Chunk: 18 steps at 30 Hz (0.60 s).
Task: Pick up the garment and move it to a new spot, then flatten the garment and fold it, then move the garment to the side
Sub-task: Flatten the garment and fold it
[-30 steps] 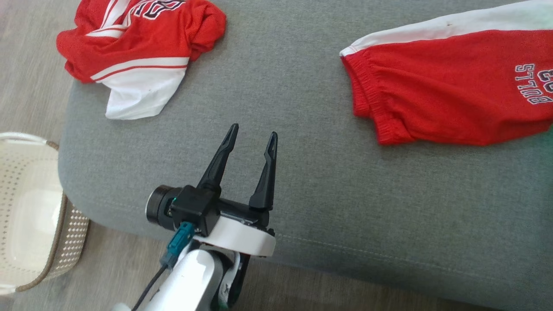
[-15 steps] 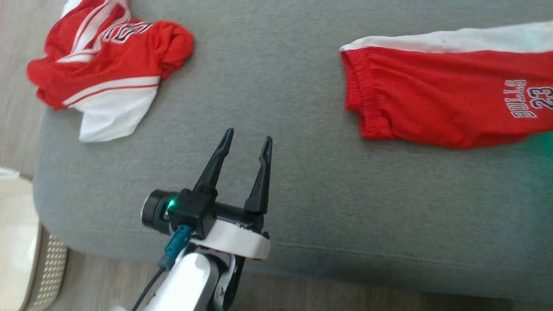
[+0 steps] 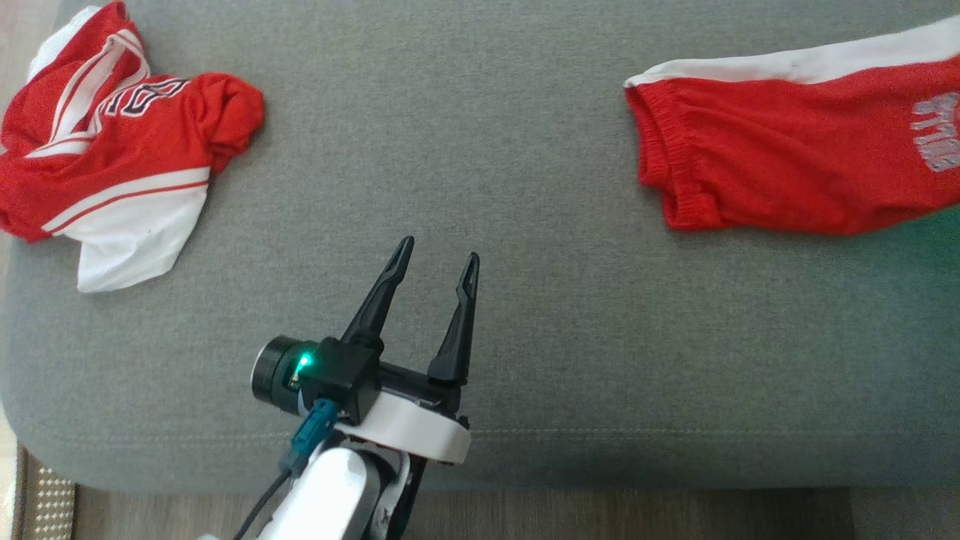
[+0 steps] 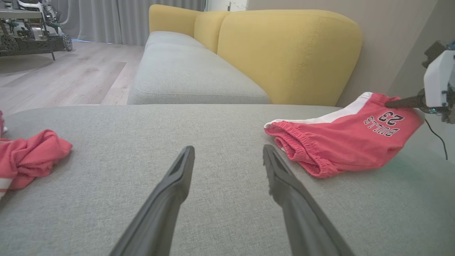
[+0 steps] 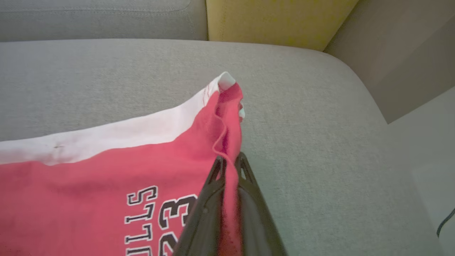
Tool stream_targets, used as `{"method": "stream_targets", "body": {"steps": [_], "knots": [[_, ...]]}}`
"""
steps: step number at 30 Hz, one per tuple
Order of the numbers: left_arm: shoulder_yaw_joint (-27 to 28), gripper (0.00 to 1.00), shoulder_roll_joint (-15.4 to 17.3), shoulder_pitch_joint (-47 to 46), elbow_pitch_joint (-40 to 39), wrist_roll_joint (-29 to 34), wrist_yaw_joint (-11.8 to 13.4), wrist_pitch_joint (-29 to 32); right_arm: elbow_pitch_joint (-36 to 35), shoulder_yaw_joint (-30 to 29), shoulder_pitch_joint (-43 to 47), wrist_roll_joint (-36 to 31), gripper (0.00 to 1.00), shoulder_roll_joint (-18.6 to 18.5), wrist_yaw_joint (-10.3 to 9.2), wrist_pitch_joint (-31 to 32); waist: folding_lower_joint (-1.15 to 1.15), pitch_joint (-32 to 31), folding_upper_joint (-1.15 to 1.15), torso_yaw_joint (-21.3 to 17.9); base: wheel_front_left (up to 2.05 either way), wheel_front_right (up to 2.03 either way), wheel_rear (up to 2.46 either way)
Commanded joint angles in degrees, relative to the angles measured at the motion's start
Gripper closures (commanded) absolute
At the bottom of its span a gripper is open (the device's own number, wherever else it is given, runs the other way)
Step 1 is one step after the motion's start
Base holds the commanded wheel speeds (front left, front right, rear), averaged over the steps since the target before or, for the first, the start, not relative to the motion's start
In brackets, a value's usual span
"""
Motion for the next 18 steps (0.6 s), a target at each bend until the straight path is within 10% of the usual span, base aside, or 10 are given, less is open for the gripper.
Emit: {"method": "stream_targets", "body": {"steps": [1, 18], "knots": [[1.3, 0.0, -0.2, -1.0, -1.6, 0.8, -0.2, -0.3, -2.2, 0.7, -1.0, 0.2, 1.0, 1.1, -0.03, -0.5, 0.0, -0.5, 0.0, -0.6, 0.0, 0.0, 0.0], [0.2, 0.0, -0.2, 0.0, -0.6, 0.9, -0.5, -0.3, -18.8, 9.3, 2.2, 5.8, 1.0, 9.9, -0.03, 6.1, 0.0, -4.1, 0.0, -1.6, 0.0, 0.0, 0.0]]}}
